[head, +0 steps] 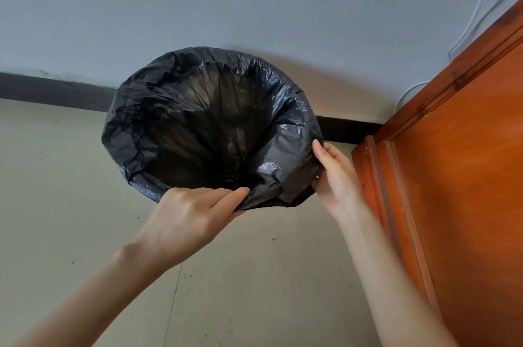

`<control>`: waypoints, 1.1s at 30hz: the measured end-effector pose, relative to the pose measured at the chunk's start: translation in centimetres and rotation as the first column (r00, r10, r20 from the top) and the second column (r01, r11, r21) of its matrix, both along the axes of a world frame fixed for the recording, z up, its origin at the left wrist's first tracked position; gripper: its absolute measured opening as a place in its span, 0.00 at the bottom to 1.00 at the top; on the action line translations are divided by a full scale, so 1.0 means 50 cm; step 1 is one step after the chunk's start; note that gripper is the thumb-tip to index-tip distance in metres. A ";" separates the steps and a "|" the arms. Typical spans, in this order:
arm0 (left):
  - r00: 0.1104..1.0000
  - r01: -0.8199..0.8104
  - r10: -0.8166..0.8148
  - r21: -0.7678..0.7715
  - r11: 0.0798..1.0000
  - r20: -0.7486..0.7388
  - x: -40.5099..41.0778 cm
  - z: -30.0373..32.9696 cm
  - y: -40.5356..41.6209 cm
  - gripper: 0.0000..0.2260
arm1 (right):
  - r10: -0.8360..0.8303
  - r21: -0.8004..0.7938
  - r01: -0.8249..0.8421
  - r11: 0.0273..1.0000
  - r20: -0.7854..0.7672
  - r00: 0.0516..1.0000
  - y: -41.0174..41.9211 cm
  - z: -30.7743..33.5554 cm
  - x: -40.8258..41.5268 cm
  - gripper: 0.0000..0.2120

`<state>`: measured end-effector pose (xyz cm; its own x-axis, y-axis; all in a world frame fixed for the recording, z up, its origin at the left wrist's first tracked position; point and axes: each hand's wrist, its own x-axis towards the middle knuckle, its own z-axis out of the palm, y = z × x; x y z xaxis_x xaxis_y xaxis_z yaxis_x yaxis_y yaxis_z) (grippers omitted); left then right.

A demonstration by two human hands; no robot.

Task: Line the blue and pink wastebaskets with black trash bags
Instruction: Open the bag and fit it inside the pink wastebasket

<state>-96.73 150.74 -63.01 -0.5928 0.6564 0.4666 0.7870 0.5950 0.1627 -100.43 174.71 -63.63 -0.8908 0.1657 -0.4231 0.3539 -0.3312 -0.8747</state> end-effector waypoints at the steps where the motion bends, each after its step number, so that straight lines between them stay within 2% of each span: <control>1: 1.000 -0.001 0.001 -0.001 1.000 0.007 0.001 0.000 0.001 0.12 | -0.015 0.001 0.015 1.000 0.006 1.000 0.003 -0.004 0.000 0.09; 4: 0.999 -0.009 0.010 -0.020 1.000 0.033 0.002 0.002 0.004 0.12 | -0.011 0.034 0.008 0.999 0.087 0.996 0.005 -0.034 0.005 0.10; 7: 0.998 -0.027 0.029 -0.035 0.999 0.061 0.004 0.007 0.005 0.14 | 0.042 0.094 -0.059 0.994 0.173 0.984 -0.002 -0.045 0.006 0.06; 9: 0.996 -0.014 0.018 -0.054 0.998 0.089 0.007 0.017 0.000 0.17 | 0.001 0.243 -0.040 0.969 0.161 0.987 -0.002 -0.040 0.003 0.04; 10: 0.994 -0.002 0.008 -0.055 0.998 0.110 0.004 0.026 -0.005 0.19 | -0.064 0.366 0.024 0.930 0.097 0.993 0.002 -0.033 0.000 0.08; 12: 0.992 -0.040 0.046 -0.054 0.998 0.120 -0.024 0.053 -0.018 0.23 | -0.125 0.626 0.204 0.753 -0.168 0.978 0.000 0.004 -0.010 0.13; 13: 0.989 -0.109 0.118 -0.102 0.989 0.087 -0.053 0.064 -0.030 0.25 | -0.049 0.726 0.258 0.638 -0.296 0.954 -0.006 0.027 -0.019 0.15; 14: 0.974 -0.209 0.221 -0.189 0.959 0.042 -0.087 0.074 -0.042 0.26 | 0.094 0.814 0.256 0.522 -0.354 0.931 -0.017 0.049 -0.030 0.17; 15: 0.942 -0.317 0.335 -0.293 0.902 0.013 -0.123 0.081 -0.057 0.29 | 0.262 0.897 0.195 0.396 -0.314 0.913 -0.032 0.066 -0.043 0.19; 17: 0.830 -0.469 0.557 -0.507 0.723 0.027 -0.186 0.080 -0.092 0.33 | 0.484 0.993 0.024 0.112 -0.075 0.872 -0.062 0.079 -0.066 0.25; 18: 0.766 -0.499 0.641 -0.586 0.639 0.048 -0.207 0.069 -0.110 0.35 | 0.510 0.999 -0.053 -0.005 0.048 0.859 -0.071 0.079 -0.075 0.27; 19: 0.718 -0.506 0.692 -0.624 0.596 0.079 -0.220 0.058 -0.126 0.35 | 0.502 0.989 -0.118 -0.084 0.144 0.853 -0.075 0.076 -0.082 0.29; 20: 0.692 -0.504 0.710 -0.619 0.602 0.127 -0.226 0.047 -0.139 0.36 | 0.485 0.978 -0.166 -0.129 0.208 0.850 -0.076 0.073 -0.086 0.31; 22: 0.668 -0.524 0.687 -0.475 0.707 0.286 -0.227 0.039 -0.153 0.36 | 0.467 0.965 -0.216 -0.151 0.262 0.844 -0.071 0.067 -0.092 0.33; 24: 0.632 -0.577 0.646 -0.296 0.761 0.429 -0.221 0.044 -0.150 0.34 | 0.470 0.962 -0.230 -0.146 0.272 0.840 -0.067 0.065 -0.094 0.33; 28: 0.570 -0.643 0.554 -0.090 0.760 0.606 -0.219 0.040 -0.157 0.30 | 0.478 0.965 -0.225 -0.134 0.262 0.838 -0.067 0.067 -0.094 0.32; 31: 0.489 -0.707 0.415 0.071 0.703 0.767 -0.211 0.027 -0.172 0.30 | 0.483 0.966 -0.234 -0.108 0.257 0.837 -0.065 0.071 -0.096 0.32; 33: 0.446 -0.730 0.359 0.101 0.676 0.820 -0.215 0.018 -0.179 0.30 | 0.487 0.967 -0.236 -0.091 0.250 0.837 -0.063 0.071 -0.098 0.31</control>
